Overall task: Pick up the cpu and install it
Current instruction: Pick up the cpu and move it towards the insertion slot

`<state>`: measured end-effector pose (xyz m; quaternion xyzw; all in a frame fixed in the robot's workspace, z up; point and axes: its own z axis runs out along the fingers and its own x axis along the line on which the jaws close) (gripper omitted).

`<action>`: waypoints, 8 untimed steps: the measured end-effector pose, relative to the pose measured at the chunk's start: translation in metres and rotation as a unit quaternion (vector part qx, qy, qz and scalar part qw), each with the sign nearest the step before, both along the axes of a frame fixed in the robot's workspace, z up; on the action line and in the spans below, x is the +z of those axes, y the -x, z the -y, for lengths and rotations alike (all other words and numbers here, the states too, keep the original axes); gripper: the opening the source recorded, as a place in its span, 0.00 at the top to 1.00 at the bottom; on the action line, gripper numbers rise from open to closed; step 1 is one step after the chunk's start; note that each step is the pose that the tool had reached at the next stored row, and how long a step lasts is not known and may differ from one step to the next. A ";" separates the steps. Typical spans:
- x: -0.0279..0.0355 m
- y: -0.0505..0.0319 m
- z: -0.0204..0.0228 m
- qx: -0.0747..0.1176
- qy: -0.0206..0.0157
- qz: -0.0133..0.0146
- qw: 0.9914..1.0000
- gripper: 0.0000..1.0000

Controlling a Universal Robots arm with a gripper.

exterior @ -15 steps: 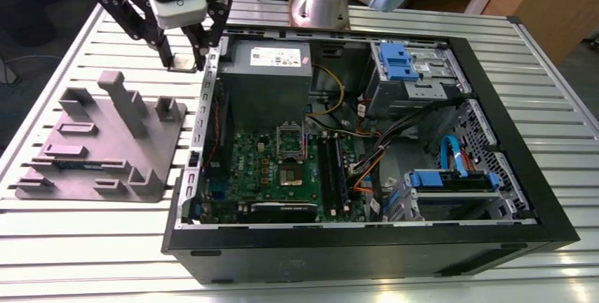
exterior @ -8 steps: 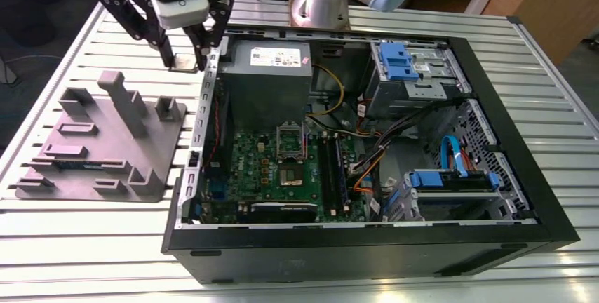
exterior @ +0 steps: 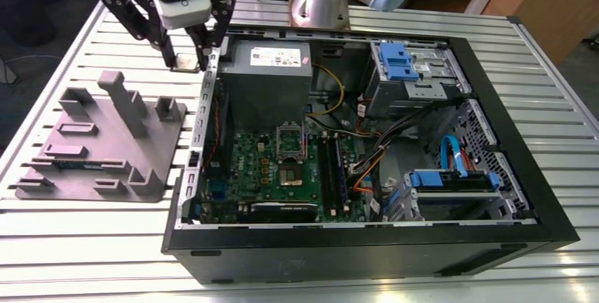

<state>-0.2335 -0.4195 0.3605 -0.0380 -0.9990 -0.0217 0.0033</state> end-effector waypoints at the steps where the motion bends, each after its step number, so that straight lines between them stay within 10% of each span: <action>1: 0.0000 -0.0003 0.0000 0.000 0.000 0.000 1.000 0.53; 8: 0.0000 -0.0026 0.0000 0.000 0.000 0.000 1.000 0.53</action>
